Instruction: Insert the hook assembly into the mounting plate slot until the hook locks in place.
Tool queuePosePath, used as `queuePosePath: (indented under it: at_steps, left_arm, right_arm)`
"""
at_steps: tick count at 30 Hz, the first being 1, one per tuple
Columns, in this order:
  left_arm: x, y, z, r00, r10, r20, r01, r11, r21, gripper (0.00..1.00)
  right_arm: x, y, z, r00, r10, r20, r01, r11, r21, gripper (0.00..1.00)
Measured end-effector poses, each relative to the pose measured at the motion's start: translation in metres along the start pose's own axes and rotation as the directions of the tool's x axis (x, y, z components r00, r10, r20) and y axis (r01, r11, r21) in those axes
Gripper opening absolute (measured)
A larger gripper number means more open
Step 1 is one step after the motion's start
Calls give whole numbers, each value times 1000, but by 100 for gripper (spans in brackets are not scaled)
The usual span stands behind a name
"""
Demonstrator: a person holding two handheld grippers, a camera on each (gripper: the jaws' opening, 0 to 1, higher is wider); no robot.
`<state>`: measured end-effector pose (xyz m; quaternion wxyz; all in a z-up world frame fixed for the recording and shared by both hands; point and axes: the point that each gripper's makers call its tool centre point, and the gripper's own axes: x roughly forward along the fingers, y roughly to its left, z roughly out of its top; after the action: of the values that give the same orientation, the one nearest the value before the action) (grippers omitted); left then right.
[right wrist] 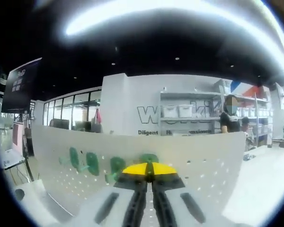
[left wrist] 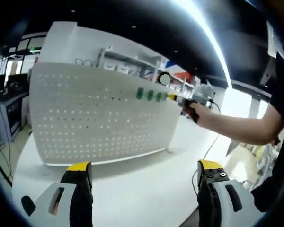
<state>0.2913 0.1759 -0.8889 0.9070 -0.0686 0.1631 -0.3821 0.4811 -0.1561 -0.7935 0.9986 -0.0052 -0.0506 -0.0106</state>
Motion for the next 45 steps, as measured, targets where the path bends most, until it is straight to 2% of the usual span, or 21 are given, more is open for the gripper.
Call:
queuePosePath:
  at_steps: [4, 9, 16, 19, 20, 22, 23, 26, 30, 37, 40, 43, 45]
  left_arm:
    - [-1, 2, 0, 1000, 5, -3, -5, 1000, -3, 93]
    - [-2, 6, -1, 1000, 15, -5, -15, 1000, -7, 93]
    - [-1, 8, 0, 1000, 20, 2, -20, 1000, -17, 93]
    - [-1, 8, 0, 1000, 18, 2, -18, 1000, -15, 94]
    - [-1, 8, 0, 1000, 18, 2, -18, 1000, -18, 94]
    - [-1, 8, -1, 1000, 16, 3, -16, 1000, -23, 94]
    - [-1, 8, -1, 1000, 15, 1, -15, 1000, -24, 94]
    - [-1, 8, -1, 1000, 14, -1, -14, 1000, -19, 94]
    - [-3, 8, 5, 1000, 9, 22, -9, 1000, -30, 96]
    - [-5, 4, 10, 999, 5, 37, -4, 1000, -23, 96]
    - [-7, 4, 10, 999, 6, 43, -5, 1000, -23, 97]
    - [-10, 5, 8, 999, 13, 43, -12, 1000, -22, 97]
    - [-13, 7, 5, 999, 21, 40, -20, 1000, -15, 97]
  right_arm:
    - [-1, 0, -1, 1000, 0, 20, 0, 999, -37, 0]
    - [-1, -4, -5, 999, -13, 32, 13, 1000, -4, 0]
    - [-2, 0, -6, 999, -15, 49, 15, 1000, -4, 0]
    - [-2, 2, -6, 999, -19, 48, 19, 1000, -17, 0]
    - [-3, 2, -6, 999, -18, 47, 18, 1000, 2, 0]
    - [-4, 5, -7, 1000, -7, 3, 7, 999, 33, 1]
    - [-6, 6, -5, 1000, 6, -9, -6, 1000, -24, 1]
    - [-8, 9, -1, 1000, 9, -8, -9, 999, -36, 2]
    - [-15, 6, 9, 1000, -9, -13, 8, 1000, -9, 18]
    - [-26, -1, 22, 1000, -12, 0, 12, 1000, 26, 21]
    - [-34, -1, 21, 1000, -13, -9, 13, 999, 34, 25]
    - [-48, 0, 13, 999, -23, -49, 24, 1000, 13, 36]
    - [-57, 3, 10, 998, -20, -55, 21, 1000, 11, 38]
